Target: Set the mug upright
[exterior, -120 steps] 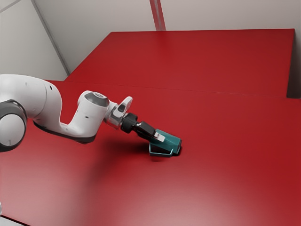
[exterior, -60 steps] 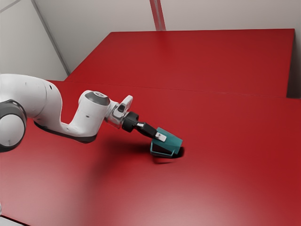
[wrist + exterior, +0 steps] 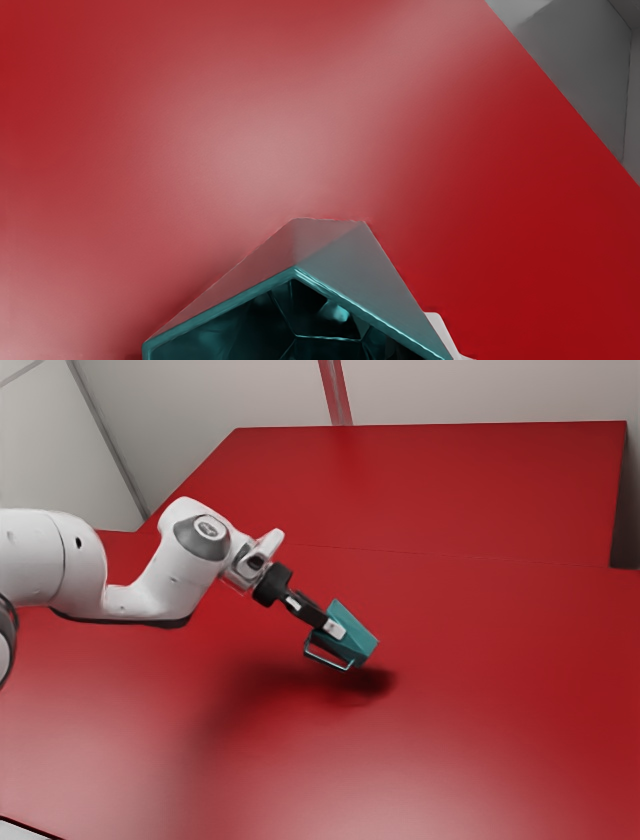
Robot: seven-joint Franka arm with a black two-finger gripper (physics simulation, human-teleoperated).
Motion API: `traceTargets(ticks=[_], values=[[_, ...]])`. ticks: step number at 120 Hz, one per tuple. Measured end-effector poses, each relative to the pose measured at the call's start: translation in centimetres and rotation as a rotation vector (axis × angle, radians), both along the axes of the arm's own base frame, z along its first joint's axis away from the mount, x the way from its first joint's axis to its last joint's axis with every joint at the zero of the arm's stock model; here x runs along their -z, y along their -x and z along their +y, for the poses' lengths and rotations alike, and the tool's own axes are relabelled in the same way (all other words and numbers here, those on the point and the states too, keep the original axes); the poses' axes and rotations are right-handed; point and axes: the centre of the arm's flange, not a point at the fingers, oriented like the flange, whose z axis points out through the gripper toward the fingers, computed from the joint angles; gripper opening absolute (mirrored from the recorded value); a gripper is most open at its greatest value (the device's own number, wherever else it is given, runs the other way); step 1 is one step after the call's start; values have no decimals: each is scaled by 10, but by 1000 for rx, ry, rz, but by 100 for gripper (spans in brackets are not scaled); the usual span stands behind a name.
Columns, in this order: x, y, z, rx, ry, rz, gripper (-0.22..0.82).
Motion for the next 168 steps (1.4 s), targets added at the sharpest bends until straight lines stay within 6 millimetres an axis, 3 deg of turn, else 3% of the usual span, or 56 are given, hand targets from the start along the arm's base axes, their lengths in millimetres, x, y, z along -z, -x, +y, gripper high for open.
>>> traceTargets(ticks=[10, 23, 55, 75, 110, 168], values=[[-14, 2, 2, 64, -201, -37, -18], [-15, 1, 9, 69, -387, -40, -18], [-13, 5, 10, -38, -604, -22, -18], [-11, 24, 0, -123, -657, -3, -18], [-2, 49, 10, -295, -689, 58, -18], [28, 49, 19, -427, -735, 147, -18]])
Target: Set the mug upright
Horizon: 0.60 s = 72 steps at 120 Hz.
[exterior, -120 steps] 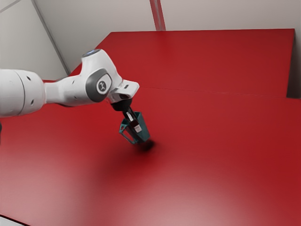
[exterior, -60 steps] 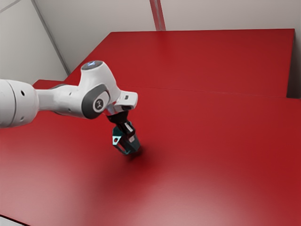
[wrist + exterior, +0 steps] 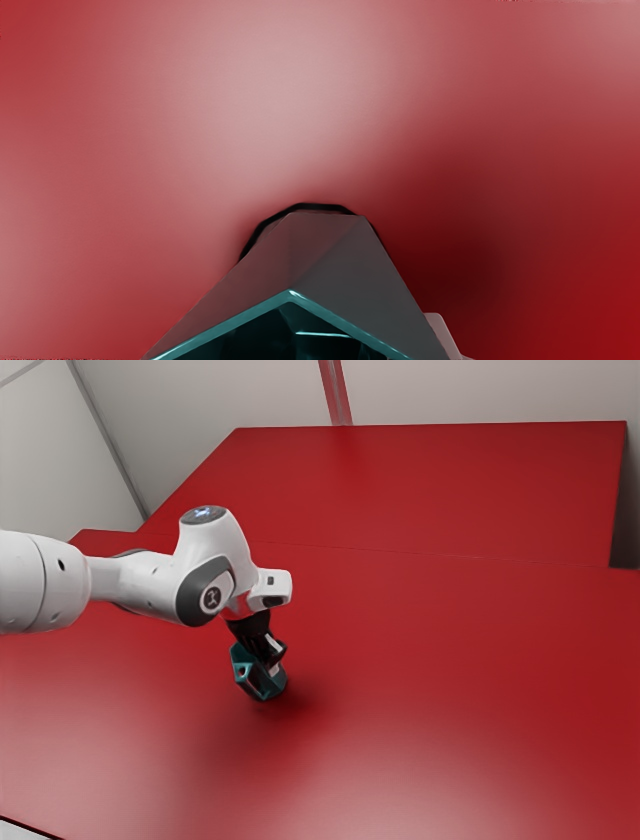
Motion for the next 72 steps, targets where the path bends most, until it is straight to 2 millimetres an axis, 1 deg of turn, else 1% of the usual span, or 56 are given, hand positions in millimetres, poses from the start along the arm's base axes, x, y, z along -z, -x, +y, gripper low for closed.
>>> traceTargets(ticks=[4, 23, 35, 49, 59, 64, 72], values=[[0, 0, 0, -9, 0, -1, -15], [-4, -1, 7, -52, 3, -10, 20], [-11, -1, 10, -72, 2, -22, 35], [-27, -1, 12, -91, -2, -47, 46], [-46, 0, 11, -98, -7, -71, 51], [-58, 0, 5, -91, -9, -83, 52], [-77, 1, -13, -63, -11, -101, 55]])
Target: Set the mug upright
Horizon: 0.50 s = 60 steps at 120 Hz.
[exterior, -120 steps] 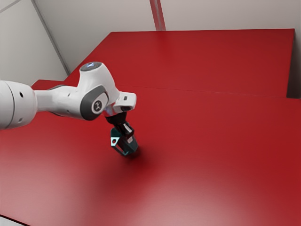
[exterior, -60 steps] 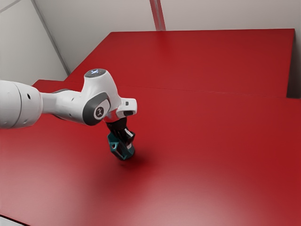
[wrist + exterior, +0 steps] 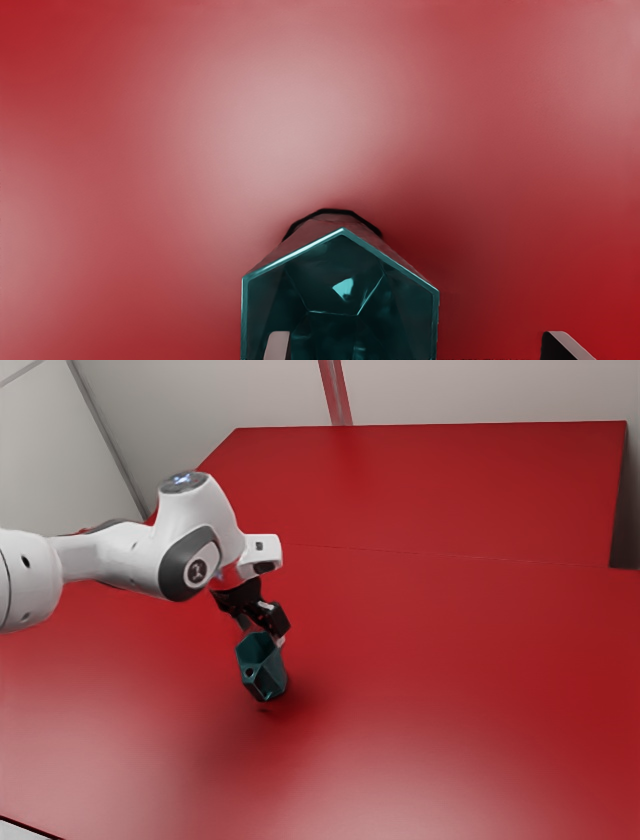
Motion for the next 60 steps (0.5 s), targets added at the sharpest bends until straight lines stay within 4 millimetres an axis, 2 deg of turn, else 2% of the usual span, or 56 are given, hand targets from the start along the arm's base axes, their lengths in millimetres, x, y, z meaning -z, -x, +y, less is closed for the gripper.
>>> traceTargets(ticks=[6, 13, 39, 52, 60], values=[[-12, 0, -10, 14, 0, -7, 56], [-30, -5, -10, 7, 2, -18, 57], [-130, -38, -9, -20, 28, -65, 59], [-170, -49, -9, -27, 39, -61, 60], [-187, -53, -7, -38, 42, -43, 60]])
